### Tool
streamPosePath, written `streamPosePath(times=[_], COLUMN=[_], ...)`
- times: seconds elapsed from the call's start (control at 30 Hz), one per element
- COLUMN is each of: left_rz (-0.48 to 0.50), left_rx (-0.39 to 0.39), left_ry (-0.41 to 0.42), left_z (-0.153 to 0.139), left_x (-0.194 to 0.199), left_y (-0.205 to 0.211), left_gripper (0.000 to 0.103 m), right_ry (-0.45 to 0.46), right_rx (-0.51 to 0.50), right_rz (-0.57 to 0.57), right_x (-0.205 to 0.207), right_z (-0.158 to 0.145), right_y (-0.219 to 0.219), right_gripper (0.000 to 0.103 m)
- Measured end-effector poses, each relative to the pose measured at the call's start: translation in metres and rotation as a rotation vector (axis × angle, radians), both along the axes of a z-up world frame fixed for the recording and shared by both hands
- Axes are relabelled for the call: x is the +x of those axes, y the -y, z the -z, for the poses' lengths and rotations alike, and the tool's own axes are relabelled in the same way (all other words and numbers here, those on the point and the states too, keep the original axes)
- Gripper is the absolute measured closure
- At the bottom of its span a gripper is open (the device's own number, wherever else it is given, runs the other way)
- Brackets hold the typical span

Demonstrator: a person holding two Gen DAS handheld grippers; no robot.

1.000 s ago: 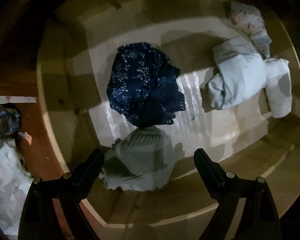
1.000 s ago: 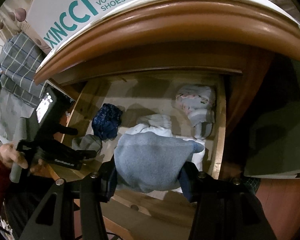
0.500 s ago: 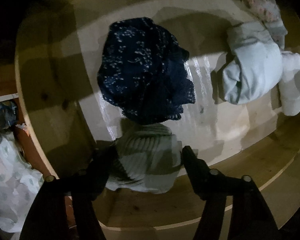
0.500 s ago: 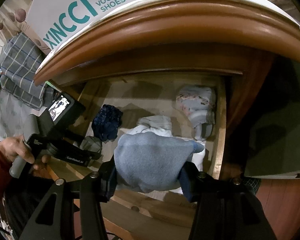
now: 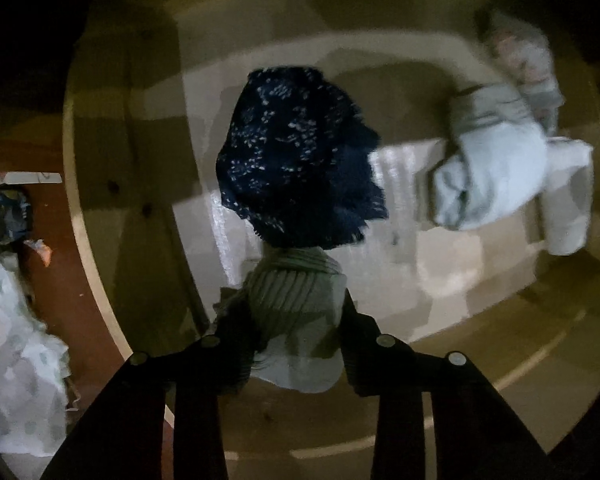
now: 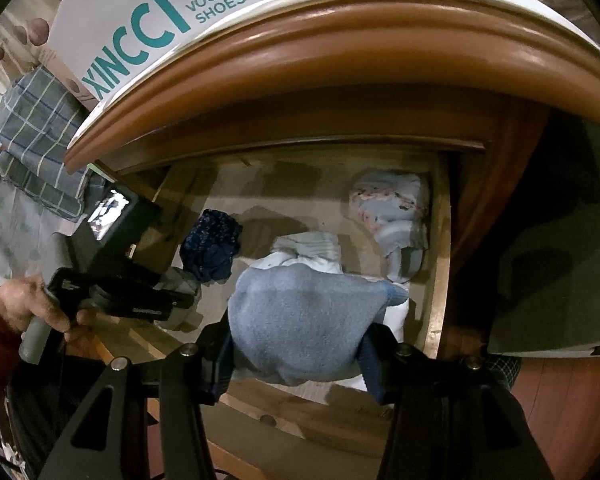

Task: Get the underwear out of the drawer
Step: 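Reach the left gripper into the drawer and grasp the grey knit garment, then carry the grey knit garment into the shoe box and open the left gripper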

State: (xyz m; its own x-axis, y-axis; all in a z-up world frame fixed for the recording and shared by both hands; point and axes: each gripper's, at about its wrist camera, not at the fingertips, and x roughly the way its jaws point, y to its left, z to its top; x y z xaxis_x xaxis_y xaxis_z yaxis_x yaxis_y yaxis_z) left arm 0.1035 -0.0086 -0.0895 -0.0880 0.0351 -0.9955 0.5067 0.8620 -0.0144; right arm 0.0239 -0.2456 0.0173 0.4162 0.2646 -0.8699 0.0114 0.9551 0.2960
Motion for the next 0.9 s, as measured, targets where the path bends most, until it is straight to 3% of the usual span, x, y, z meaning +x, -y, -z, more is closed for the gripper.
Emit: streamPosePath(times=[0.3, 0.6, 0.9], left_rz=[-0.026, -0.018, -0.010], left_rx=[-0.132, -0.214, -0.335], left_ry=[0.117, 0.310, 0.547], left_z=[-0.058, -0.133, -0.253], left_x=[-0.025, -0.070, -0.094], left_y=[-0.012, -0.021, -0.032], left_gripper=[0.070, 0.070, 0.070], right_ry=[0.005, 0.005, 0.014], right_rx=[-0.073, -0.098, -0.108], right_rz=[0.000, 0.001, 0.004], right_x=[0.000, 0.000, -0.002], right_z=[0.000, 0.001, -0.001], right_y=[-0.001, 0.000, 0.001], right_gripper=[0.051, 0.051, 0.051])
